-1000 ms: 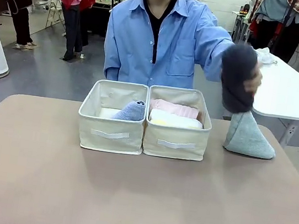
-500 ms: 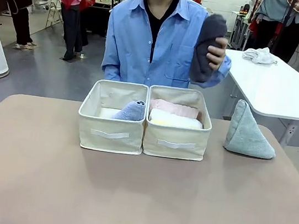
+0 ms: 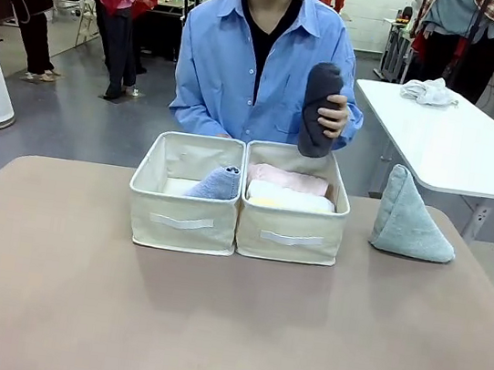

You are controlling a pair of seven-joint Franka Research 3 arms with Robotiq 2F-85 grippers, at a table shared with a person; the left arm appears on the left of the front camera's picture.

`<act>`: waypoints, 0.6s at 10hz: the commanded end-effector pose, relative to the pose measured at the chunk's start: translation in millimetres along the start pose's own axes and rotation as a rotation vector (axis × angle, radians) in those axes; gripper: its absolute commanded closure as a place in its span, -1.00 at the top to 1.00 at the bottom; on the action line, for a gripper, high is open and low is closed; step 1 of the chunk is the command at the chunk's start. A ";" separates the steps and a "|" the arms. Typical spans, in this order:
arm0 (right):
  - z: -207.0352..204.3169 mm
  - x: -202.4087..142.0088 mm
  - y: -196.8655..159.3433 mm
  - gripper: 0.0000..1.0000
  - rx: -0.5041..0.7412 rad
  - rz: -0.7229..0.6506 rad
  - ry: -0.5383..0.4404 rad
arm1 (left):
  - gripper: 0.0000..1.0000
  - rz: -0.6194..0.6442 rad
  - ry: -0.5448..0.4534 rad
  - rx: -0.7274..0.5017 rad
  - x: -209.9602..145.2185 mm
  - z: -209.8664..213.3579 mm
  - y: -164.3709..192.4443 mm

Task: Sort the towels based on their folding style.
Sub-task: Pick up another triangle-folded towel from the table and place it in the left Fabric basket.

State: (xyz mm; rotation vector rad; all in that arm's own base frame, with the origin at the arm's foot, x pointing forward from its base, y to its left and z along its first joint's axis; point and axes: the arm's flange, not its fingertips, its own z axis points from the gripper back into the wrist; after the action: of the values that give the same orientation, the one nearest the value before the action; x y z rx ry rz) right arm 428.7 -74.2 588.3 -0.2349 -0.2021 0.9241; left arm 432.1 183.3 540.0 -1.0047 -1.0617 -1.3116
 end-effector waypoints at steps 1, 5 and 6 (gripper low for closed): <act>-24.4 5.3 8.6 1.00 0.005 0.120 0.186 | 1.00 0.000 -0.003 0.001 1.8 1.1 -1.8; -14.0 7.0 7.3 1.00 -0.019 0.067 0.115 | 1.00 0.000 -0.003 0.001 1.8 1.1 -1.8; -14.0 7.0 7.3 1.00 -0.019 0.067 0.115 | 1.00 0.000 -0.003 0.001 1.8 1.1 -1.8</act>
State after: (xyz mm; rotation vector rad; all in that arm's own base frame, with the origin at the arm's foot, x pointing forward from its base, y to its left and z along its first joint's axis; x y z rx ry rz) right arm 430.1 -69.0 575.2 -0.2959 -0.0905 0.9945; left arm 432.2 183.2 540.0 -1.0048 -1.0616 -1.3117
